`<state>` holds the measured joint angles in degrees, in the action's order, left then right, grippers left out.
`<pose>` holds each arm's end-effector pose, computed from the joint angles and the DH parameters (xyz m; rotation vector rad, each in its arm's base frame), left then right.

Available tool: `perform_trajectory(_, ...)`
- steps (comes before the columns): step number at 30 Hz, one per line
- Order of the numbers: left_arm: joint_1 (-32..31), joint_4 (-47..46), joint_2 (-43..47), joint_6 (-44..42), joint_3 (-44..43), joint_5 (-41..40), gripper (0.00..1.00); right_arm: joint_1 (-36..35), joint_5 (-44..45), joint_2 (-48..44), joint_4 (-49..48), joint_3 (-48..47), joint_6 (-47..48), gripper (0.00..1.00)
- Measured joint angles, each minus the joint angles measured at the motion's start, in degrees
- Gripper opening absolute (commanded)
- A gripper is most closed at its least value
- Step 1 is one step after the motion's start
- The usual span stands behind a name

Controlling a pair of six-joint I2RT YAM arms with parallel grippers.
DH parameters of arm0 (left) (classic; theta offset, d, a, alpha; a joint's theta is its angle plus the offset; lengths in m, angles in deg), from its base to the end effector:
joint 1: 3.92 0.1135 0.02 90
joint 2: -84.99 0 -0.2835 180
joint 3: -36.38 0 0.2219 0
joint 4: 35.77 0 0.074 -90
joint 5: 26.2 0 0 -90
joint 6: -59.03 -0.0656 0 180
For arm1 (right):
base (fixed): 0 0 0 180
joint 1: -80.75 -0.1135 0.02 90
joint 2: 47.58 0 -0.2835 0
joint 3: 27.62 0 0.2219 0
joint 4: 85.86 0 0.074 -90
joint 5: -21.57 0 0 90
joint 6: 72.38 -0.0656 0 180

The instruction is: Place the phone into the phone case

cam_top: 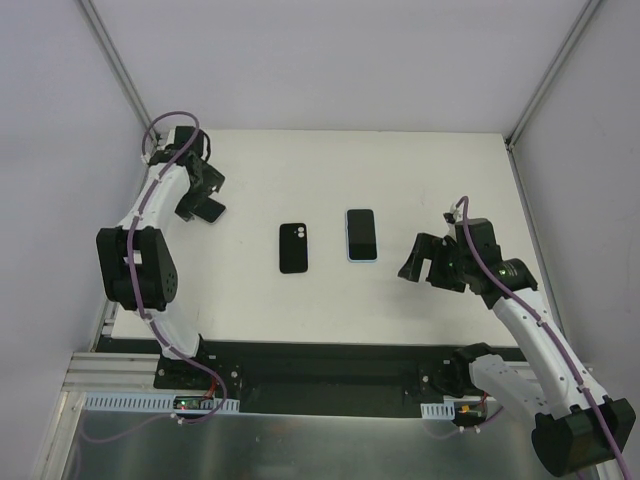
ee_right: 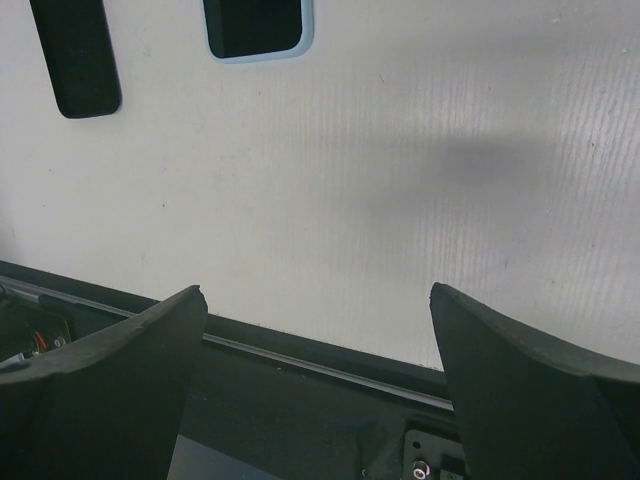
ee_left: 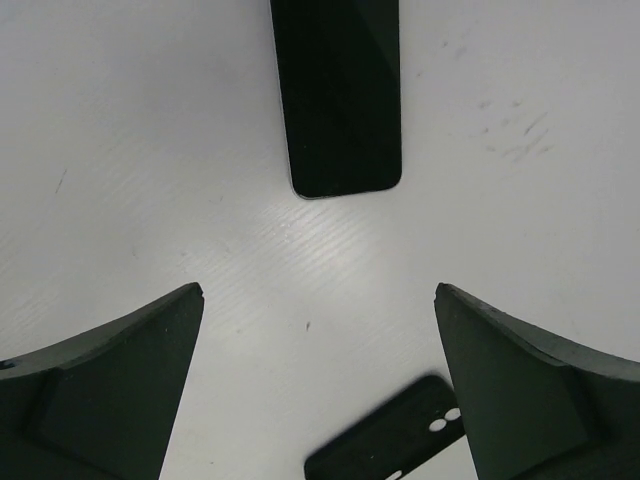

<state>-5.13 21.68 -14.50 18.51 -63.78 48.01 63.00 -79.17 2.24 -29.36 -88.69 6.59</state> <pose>0.3640 0.0102 0.2810 -1.1185 2.2431 -0.0059 0.1412 0.0580 0.2751 -0.2324 2.3803 0.4621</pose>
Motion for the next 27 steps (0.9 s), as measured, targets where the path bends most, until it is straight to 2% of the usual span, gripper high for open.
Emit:
perform_trajectory(6, 4.4, 1.4, -8.1, 3.6, -8.9, 0.3, 0.98, 0.0, 0.5, -0.1, 0.3, -0.4, 0.0, 0.96)
perform_trajectory(12, 5.0, 3.4, -19.6, 4.6, -17.7, 0.3, 0.99, 0.0, 1.6, -0.2, 1.2, -0.5, 0.1, 0.96)
perform_trajectory(27, 5.9, 5.7, -28.4, 7.5, -19.9, 3.8, 0.97, 0.0, 2.4, 0.5, 2.6, -3.3, 0.2, 0.96)
